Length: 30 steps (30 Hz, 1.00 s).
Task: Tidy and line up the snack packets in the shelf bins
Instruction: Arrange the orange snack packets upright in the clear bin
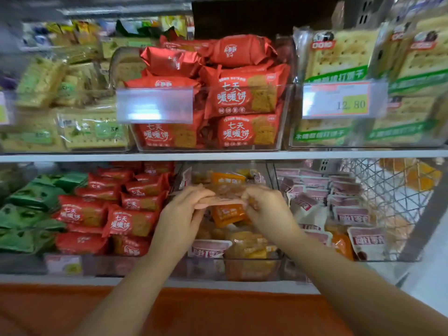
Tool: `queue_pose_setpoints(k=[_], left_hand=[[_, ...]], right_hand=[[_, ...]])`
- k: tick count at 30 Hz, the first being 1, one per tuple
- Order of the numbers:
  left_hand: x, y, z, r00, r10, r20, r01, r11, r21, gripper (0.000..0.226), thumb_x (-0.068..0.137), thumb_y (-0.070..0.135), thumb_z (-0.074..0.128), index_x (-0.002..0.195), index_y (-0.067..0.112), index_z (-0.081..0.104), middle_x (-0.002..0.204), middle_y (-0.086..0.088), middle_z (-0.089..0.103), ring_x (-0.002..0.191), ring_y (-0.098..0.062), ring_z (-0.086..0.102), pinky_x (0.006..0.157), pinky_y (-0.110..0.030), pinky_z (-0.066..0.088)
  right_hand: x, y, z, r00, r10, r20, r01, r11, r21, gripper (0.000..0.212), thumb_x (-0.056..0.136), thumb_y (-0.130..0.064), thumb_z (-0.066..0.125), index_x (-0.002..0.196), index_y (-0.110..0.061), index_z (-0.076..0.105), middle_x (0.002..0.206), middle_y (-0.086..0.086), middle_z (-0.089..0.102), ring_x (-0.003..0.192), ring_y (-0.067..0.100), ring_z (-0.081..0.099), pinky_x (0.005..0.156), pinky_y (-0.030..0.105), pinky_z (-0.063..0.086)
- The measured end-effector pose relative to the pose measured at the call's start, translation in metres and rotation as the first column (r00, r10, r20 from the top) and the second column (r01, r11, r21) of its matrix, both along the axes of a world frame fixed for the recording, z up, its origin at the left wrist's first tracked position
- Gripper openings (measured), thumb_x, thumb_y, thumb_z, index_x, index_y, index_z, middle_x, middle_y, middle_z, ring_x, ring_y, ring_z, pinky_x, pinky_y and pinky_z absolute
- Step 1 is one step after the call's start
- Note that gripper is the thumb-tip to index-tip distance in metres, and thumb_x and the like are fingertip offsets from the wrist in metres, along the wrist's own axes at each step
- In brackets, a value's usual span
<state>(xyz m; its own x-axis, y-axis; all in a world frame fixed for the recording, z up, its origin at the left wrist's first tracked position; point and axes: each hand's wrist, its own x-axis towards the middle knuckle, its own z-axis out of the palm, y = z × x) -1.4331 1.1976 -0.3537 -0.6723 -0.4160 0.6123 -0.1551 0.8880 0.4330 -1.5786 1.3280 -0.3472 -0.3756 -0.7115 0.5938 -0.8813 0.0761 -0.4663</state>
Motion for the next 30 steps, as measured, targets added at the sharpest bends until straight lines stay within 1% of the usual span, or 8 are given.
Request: queue_pose_setpoints(k=[2, 5, 8, 11, 15, 21, 25, 30], left_hand=[[-0.003, -0.009, -0.008, 0.993, -0.007, 0.115, 0.010, 1.000, -0.025, 0.043, 0.082, -0.008, 0.059, 0.117, 0.016, 0.065, 0.121, 0.000, 0.057, 0.112, -0.020, 0.056, 0.095, -0.036, 0.048], [-0.015, -0.007, -0.013, 0.949, -0.039, 0.314, 0.070, 0.994, -0.086, 0.050, 0.091, 0.007, 0.052, 0.137, 0.026, 0.048, 0.137, 0.001, 0.042, 0.120, -0.025, 0.048, 0.095, -0.038, 0.046], [-0.029, -0.003, -0.016, 0.781, -0.018, 0.624, 0.108, 0.988, -0.107, 0.055, 0.099, 0.041, 0.034, 0.149, 0.037, 0.012, 0.158, 0.009, 0.006, 0.143, -0.023, 0.014, 0.116, -0.042, 0.021], [-0.039, -0.001, -0.012, 0.644, -0.022, 0.764, 0.108, 0.992, -0.063, 0.076, 0.085, 0.073, 0.021, 0.149, 0.040, -0.002, 0.158, 0.013, -0.012, 0.146, -0.015, -0.010, 0.119, -0.042, 0.002], [-0.046, 0.009, -0.004, 0.683, 0.022, 0.730, 0.055, 0.995, -0.081, 0.072, 0.084, 0.073, 0.017, 0.148, 0.043, 0.006, 0.159, 0.012, -0.005, 0.146, -0.017, 0.003, 0.118, -0.047, 0.004], [-0.071, 0.068, 0.010, 0.775, -0.045, 0.630, 0.185, 0.970, -0.158, 0.050, 0.096, 0.055, 0.029, 0.144, 0.042, 0.024, 0.155, 0.017, 0.011, 0.142, -0.011, 0.010, 0.117, -0.042, 0.003], [-0.097, 0.091, -0.001, 0.725, -0.180, 0.665, 0.342, 0.932, -0.120, 0.042, 0.098, 0.048, 0.033, 0.140, 0.042, 0.037, 0.151, 0.019, 0.023, 0.141, -0.003, 0.003, 0.117, -0.042, -0.003], [-0.114, 0.091, -0.015, 0.729, -0.177, 0.661, 0.329, 0.938, -0.112, 0.032, 0.099, 0.044, 0.034, 0.124, 0.044, 0.054, 0.134, 0.029, 0.043, 0.139, 0.000, 0.012, 0.111, -0.053, 0.015]], right_hand=[[-0.008, 0.008, -0.006, 0.999, -0.039, 0.025, 0.036, 0.992, 0.121, 0.023, 0.079, 0.005, 0.060, 0.073, -0.018, 0.064, 0.078, -0.015, 0.057, 0.078, 0.001, 0.048, 0.077, 0.023, 0.042], [-0.019, 0.029, -0.005, 0.995, -0.083, 0.046, 0.074, 0.981, 0.181, 0.025, 0.084, 0.000, 0.060, 0.077, -0.024, 0.064, 0.086, -0.012, 0.064, 0.073, -0.007, 0.050, 0.071, 0.004, 0.037], [-0.033, 0.055, 0.002, 0.984, -0.136, 0.117, 0.110, 0.972, 0.207, 0.031, 0.088, -0.007, 0.059, 0.075, -0.035, 0.058, 0.086, -0.009, 0.069, 0.069, 0.001, 0.059, 0.062, 0.010, 0.044], [-0.048, 0.081, 0.007, 0.973, -0.195, 0.124, 0.166, 0.963, 0.212, 0.030, 0.089, -0.014, 0.060, 0.077, -0.041, 0.056, 0.084, -0.017, 0.065, 0.077, -0.007, 0.058, 0.067, 0.005, 0.043], [-0.073, 0.117, 0.007, 0.947, -0.277, 0.162, 0.231, 0.939, 0.256, 0.007, 0.088, -0.023, 0.060, 0.088, -0.029, 0.064, 0.085, -0.020, 0.062, 0.084, -0.005, 0.058, 0.069, 0.007, 0.040], [-0.094, 0.145, -0.010, 0.949, -0.221, 0.225, 0.107, 0.897, 0.429, 0.022, 0.083, -0.032, 0.066, 0.103, -0.024, 0.070, 0.100, -0.015, 0.067, 0.088, -0.002, 0.061, 0.082, 0.019, 0.051], [-0.102, 0.147, -0.023, 0.972, -0.225, 0.071, 0.144, 0.804, 0.578, 0.035, 0.087, -0.039, 0.061, 0.121, -0.035, 0.056, 0.112, -0.021, 0.059, 0.088, -0.003, 0.050, 0.067, 0.002, 0.034], [-0.116, 0.137, -0.032, 0.959, -0.284, -0.001, 0.197, 0.665, 0.720, 0.049, 0.086, -0.040, 0.059, 0.132, -0.040, 0.042, 0.116, -0.014, 0.062, 0.110, 0.013, 0.056, 0.098, 0.032, 0.032]])
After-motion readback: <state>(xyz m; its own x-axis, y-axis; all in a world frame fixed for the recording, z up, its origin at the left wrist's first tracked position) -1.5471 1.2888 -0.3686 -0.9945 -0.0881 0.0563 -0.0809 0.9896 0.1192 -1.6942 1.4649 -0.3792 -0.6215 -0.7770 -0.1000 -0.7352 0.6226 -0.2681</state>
